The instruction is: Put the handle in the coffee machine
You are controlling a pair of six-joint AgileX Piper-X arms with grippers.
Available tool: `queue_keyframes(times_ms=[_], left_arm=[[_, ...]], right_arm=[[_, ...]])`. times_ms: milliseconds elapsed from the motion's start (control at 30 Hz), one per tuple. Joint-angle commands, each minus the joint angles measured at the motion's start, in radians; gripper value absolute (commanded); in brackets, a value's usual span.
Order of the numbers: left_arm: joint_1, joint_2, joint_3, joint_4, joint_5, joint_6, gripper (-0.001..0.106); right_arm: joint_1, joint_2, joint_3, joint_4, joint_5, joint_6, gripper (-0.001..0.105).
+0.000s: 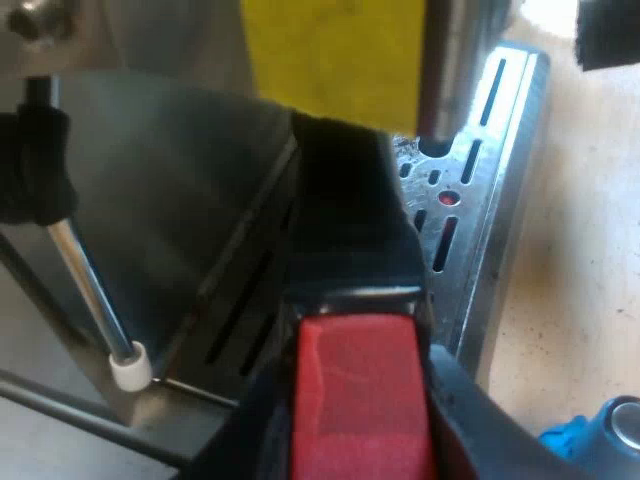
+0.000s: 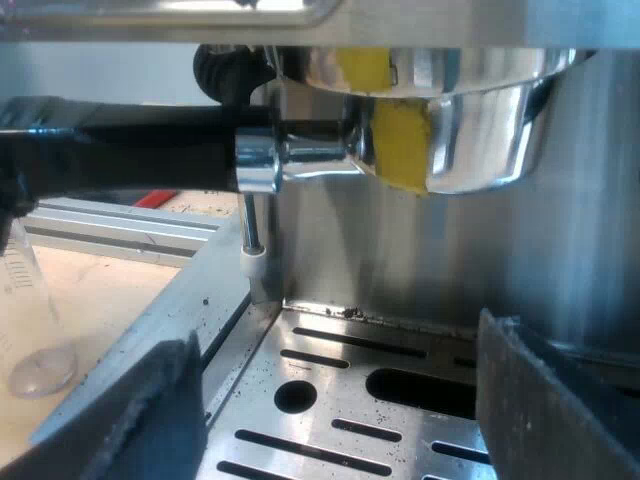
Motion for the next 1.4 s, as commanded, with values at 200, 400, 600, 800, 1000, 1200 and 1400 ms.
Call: queue_keyframes(times_ms=[200,400,600,800,1000,1200,1400], left_arm=[[0.010,-0.020,-0.015,-0.042,0.162,-0.046,0.000],[0.031,-0.020,-0.015,-0.042,0.194,-0.072,0.000],[0.027,-0.020,-0.015,-0.004,0.225,-0.072,0.000],[0.027,-0.020,-0.015,0.034,0.236,-0.072,0.000],[0.027,-0.020,-0.015,0.036,0.239,-0.072,0.000],[0.027,-0.020,-0.015,0.036,0.239,-0.072,0.000],[0.027,-0.020,-0.015,0.036,0.239,-0.072,0.000]], right_arm=[[-0.004,-0.003,-0.005,-0.015,-0.001,-0.012,0.060],[-0.004,-0.003,-0.005,-0.015,-0.001,-0.012,0.060],[-0.004,-0.003,-0.005,-0.015,0.004,-0.012,0.060],[-0.043,0.020,-0.005,-0.008,0.013,-0.036,0.060],[-0.059,0.116,-0.005,-0.143,-0.022,-0.144,0.042],[-0.096,0.239,-0.008,-0.394,-0.002,-0.165,0.041],[-0.129,0.324,-0.084,-0.455,-0.002,-0.241,0.036]])
